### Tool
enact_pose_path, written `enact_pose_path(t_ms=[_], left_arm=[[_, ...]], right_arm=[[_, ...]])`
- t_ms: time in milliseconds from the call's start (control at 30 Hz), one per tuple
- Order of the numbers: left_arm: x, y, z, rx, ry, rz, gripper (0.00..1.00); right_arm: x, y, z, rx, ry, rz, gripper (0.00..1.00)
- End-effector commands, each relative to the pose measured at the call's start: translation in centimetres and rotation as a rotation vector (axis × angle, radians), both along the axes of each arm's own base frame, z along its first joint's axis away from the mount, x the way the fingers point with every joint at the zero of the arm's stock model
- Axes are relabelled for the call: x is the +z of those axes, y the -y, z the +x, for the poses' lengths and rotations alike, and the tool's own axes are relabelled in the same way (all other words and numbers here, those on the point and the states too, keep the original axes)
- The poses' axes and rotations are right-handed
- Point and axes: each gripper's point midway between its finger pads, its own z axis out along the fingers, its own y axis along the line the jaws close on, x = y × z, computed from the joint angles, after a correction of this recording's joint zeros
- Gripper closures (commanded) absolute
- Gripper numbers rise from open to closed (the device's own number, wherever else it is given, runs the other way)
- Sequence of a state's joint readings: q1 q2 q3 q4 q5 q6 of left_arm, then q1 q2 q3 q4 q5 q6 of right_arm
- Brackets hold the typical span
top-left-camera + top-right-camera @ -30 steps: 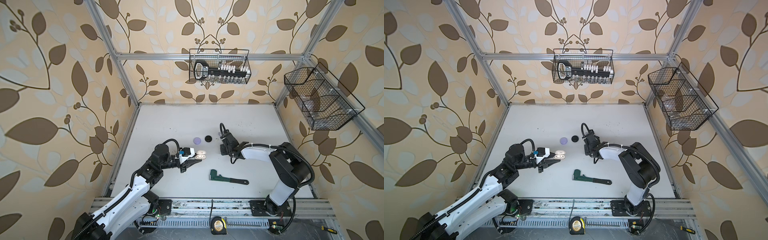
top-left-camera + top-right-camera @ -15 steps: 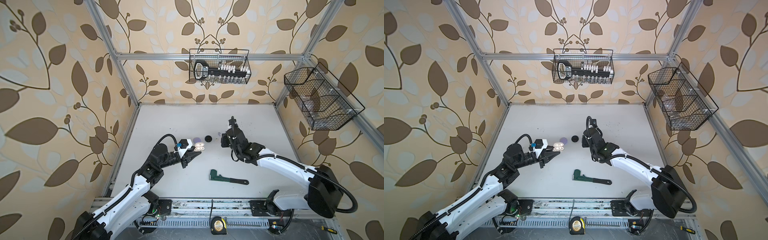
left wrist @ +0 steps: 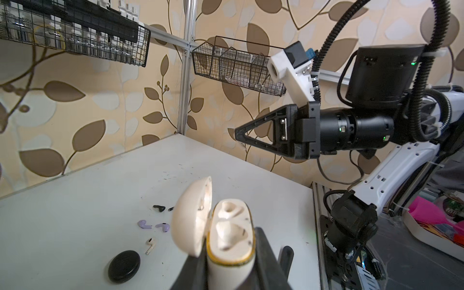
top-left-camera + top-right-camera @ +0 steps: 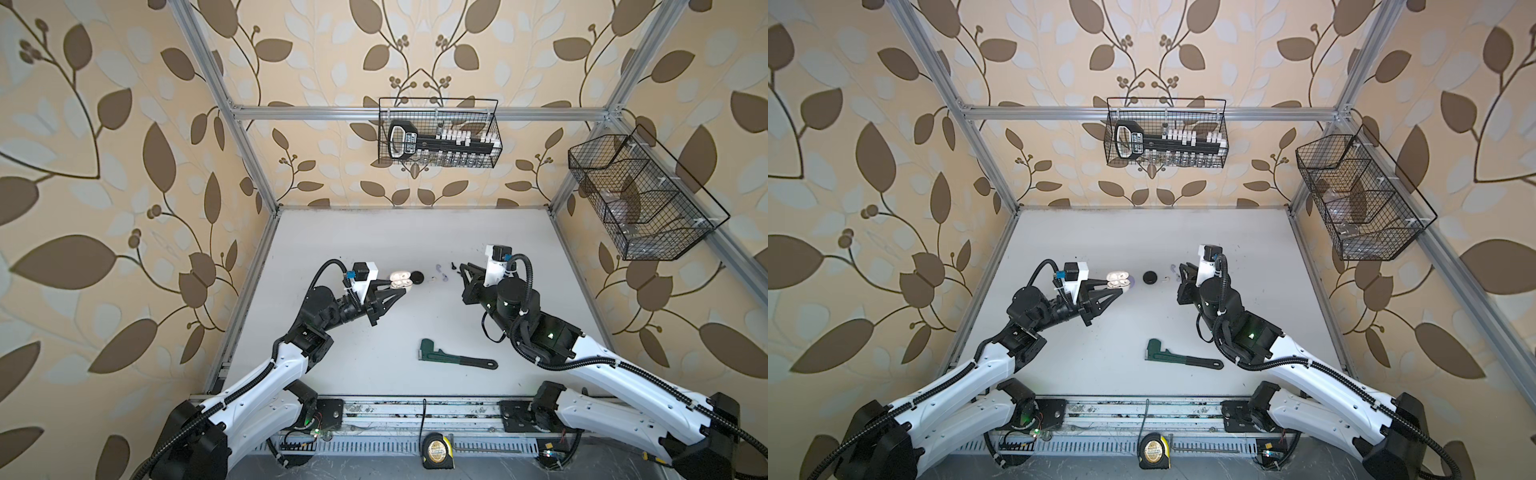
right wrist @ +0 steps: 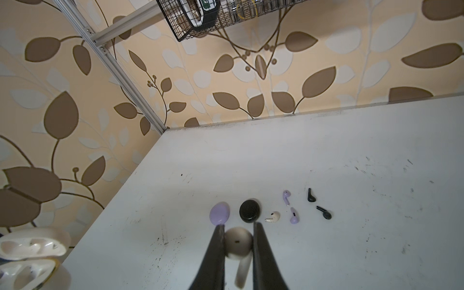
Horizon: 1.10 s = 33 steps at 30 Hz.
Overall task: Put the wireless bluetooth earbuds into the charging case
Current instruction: 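Lift the cream earbud and carry it toward the open case, then lower the cream earbud into the case held by the left gripper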
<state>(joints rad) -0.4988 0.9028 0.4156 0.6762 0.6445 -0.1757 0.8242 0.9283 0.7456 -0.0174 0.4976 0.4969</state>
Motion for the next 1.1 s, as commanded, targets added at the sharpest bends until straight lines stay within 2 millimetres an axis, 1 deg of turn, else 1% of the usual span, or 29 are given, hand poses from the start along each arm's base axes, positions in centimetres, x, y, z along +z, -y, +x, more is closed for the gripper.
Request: enact_pose_path(t_ms=[0,33,67,133,267,333,467,700,833,967,1067], left_arm=[[2.4,0.2,-0.8,-0.024,0.095,-0.054,1.00],[2.5,0.0,-2.2,-0.044,0.217,-0.101,1.00],[2.5,-0.1,-2.8,-0.055,0.263,-0.109,1.00],[2.2,0.0,-2.8,-0.049,0.287,-0.096,1.00],[1.6,0.1,-2.5,-0.028,0.294,-0.061,1.00],[1.4,0.1,-2.5,-0.018,0.300,-0.054,1.00],[1.3,0.3,-2.8,-0.024,0.309,-0.046,1.00],[1.2,0.5,-3.4,-0.042,0.335,-0.043,1.00],[1.1,0.6,-4.1,-0.061,0.366,-0.036,1.00],[1.0,0.6,-4.4,-0.071,0.385,-0.028,1.00],[1.0,0.6,-4.9,-0.089,0.399,-0.029,1.00]], right_arm=[[1.4,-2.7,-1.0,0.067,0.065,0.040,0.90],[2.0,-3.8,-1.5,0.082,0.090,0.044,0.90],[2.4,-4.5,-1.8,0.093,0.105,0.047,0.90],[3.3,-6.1,-2.6,0.120,0.133,0.052,0.91],[4.3,-8.5,-4.3,0.171,0.183,0.056,0.91],[4.8,-9.3,-4.9,0.174,0.204,0.041,0.91],[5.5,-10.0,-5.7,0.185,0.224,0.030,0.91],[6.7,-11.3,-6.8,0.256,0.295,0.050,0.90],[6.6,-11.9,-7.0,0.285,0.319,0.039,0.90],[6.4,-12.7,-7.5,0.337,0.347,0.055,0.90],[6.2,-12.8,-7.9,0.359,0.362,0.057,0.90]])
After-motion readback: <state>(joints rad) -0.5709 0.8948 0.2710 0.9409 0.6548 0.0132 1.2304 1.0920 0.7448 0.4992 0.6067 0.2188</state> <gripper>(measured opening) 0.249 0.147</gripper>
